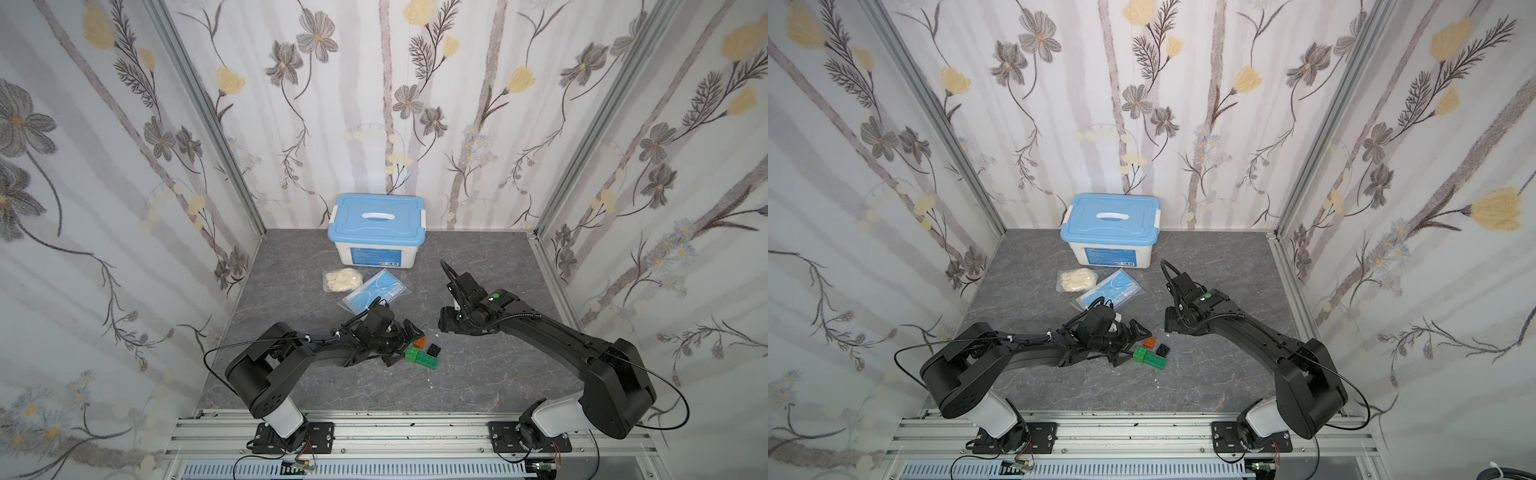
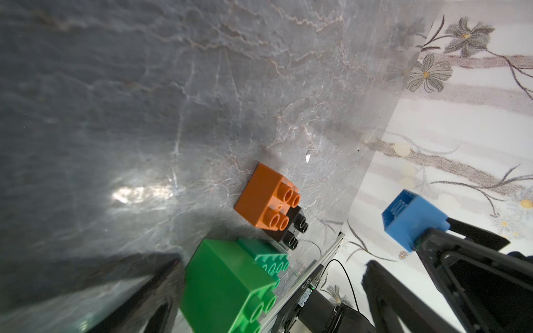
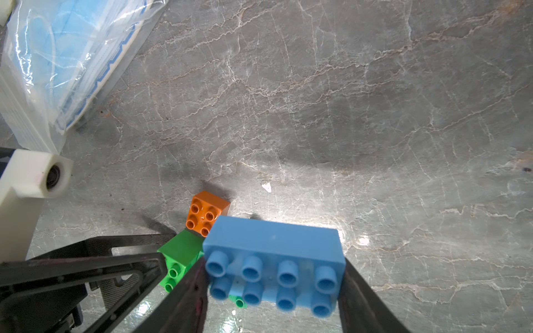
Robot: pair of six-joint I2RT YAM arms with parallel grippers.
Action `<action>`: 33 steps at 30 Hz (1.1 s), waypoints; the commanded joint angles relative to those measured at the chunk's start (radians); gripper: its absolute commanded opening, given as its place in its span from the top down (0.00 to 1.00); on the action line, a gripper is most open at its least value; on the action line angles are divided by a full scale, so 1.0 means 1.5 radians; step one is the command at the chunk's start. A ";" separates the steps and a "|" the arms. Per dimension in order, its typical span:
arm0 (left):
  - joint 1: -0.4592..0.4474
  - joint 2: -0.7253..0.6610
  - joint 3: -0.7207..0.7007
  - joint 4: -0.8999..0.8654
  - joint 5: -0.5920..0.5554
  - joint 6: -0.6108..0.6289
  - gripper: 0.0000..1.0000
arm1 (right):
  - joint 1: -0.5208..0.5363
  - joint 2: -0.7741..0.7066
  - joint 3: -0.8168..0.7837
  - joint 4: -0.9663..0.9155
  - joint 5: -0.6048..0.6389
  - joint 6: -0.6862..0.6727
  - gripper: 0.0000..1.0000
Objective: Assemble the letter f with lego
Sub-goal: Move the lego brick at the center of the board.
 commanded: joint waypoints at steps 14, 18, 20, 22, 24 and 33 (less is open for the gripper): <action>-0.042 0.008 -0.010 -0.021 -0.019 -0.038 0.00 | 0.001 -0.003 0.008 0.009 0.003 -0.006 0.34; -0.060 0.030 0.009 -0.005 -0.022 -0.044 0.00 | -0.006 -0.023 0.011 -0.001 0.010 -0.013 0.34; -0.067 0.044 0.011 0.015 -0.022 -0.055 0.00 | -0.011 -0.027 0.009 -0.004 0.007 -0.016 0.34; -0.070 0.047 0.012 0.018 -0.020 -0.059 0.00 | -0.014 -0.030 0.008 -0.007 0.007 -0.020 0.34; -0.066 0.028 -0.002 0.004 -0.039 -0.059 0.00 | -0.014 -0.033 0.009 -0.010 0.009 -0.023 0.34; 0.052 -0.185 -0.048 -0.204 -0.092 0.063 0.00 | 0.044 -0.029 0.043 -0.044 0.030 -0.042 0.33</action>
